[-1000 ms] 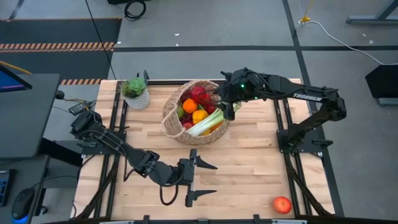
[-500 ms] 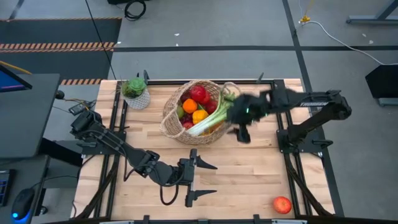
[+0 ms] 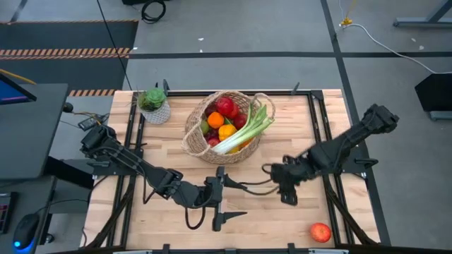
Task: Build produce basket
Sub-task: Put the apple into the basket
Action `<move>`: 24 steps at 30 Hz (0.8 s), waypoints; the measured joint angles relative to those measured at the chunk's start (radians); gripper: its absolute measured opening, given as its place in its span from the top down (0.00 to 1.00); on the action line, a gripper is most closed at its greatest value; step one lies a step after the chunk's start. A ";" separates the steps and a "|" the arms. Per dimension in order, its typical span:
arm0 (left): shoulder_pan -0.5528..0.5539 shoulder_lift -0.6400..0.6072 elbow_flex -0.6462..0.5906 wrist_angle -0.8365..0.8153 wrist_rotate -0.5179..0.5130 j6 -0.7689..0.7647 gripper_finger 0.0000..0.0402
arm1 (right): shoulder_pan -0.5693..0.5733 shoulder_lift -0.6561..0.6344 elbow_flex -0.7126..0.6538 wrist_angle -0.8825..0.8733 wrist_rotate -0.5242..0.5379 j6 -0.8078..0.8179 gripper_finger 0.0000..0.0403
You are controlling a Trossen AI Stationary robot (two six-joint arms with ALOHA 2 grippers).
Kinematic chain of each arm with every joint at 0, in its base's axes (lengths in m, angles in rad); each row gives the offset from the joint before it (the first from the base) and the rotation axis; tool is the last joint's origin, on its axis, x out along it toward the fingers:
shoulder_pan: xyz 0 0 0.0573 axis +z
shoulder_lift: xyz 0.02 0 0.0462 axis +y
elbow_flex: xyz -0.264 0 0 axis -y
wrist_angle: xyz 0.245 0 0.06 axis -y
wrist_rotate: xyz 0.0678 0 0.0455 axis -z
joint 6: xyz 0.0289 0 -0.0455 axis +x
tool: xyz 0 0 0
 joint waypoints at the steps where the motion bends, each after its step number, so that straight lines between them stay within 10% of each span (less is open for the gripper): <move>1: 0.000 0.000 0.000 -0.001 0.000 -0.002 0.12 | 0.030 0.000 -0.019 0.020 0.010 0.044 0.42; 24: 0.000 0.000 0.000 0.015 -0.002 -0.002 0.12 | 0.501 0.001 -0.198 0.393 0.415 0.473 0.42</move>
